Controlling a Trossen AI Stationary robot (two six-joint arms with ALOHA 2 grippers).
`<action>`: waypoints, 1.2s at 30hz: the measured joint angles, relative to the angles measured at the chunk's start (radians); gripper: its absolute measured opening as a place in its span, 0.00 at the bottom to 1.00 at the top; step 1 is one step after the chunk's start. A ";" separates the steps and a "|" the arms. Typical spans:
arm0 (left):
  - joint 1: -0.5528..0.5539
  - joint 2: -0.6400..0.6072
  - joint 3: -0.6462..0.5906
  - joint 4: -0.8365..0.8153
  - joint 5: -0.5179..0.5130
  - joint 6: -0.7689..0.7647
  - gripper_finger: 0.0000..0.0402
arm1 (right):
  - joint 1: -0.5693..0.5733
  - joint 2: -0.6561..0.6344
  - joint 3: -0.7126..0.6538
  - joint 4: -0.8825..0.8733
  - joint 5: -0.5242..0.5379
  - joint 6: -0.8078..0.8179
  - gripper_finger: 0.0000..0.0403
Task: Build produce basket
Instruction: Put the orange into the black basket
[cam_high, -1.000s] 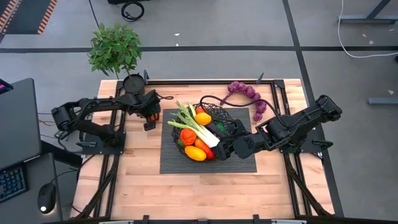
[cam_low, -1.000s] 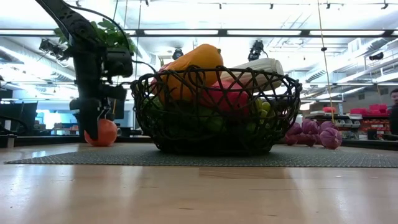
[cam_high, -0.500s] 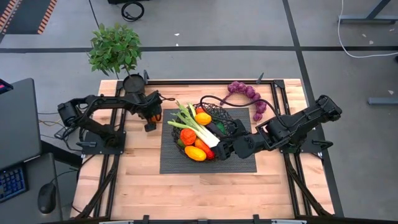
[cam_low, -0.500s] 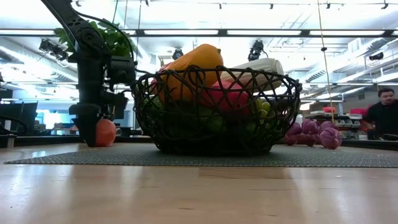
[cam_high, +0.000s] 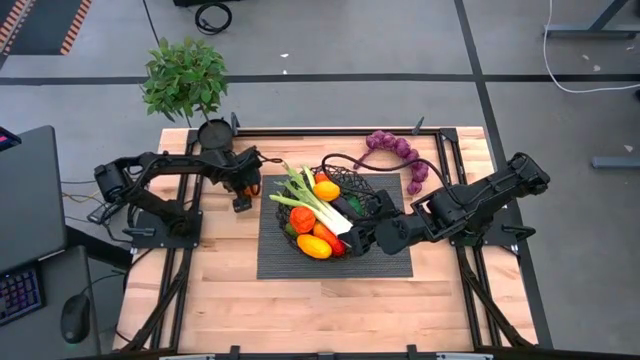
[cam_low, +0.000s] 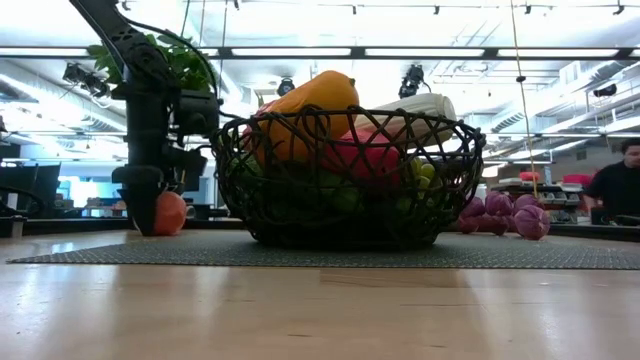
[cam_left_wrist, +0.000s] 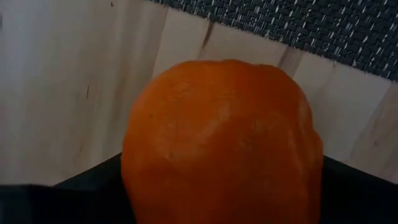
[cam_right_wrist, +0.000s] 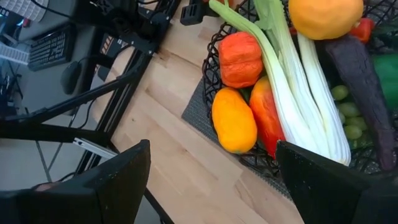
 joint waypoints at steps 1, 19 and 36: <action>0.000 0.002 0.013 -0.021 -0.003 0.000 0.80 | 0.000 0.000 0.000 0.000 0.001 -0.003 0.86; -0.014 0.001 0.556 -0.539 0.006 -0.309 0.78 | -0.001 0.000 0.000 -0.009 0.023 0.030 0.86; -0.310 0.003 0.921 -0.352 0.267 -0.609 0.78 | -0.039 -0.074 0.000 -0.151 0.099 0.135 0.86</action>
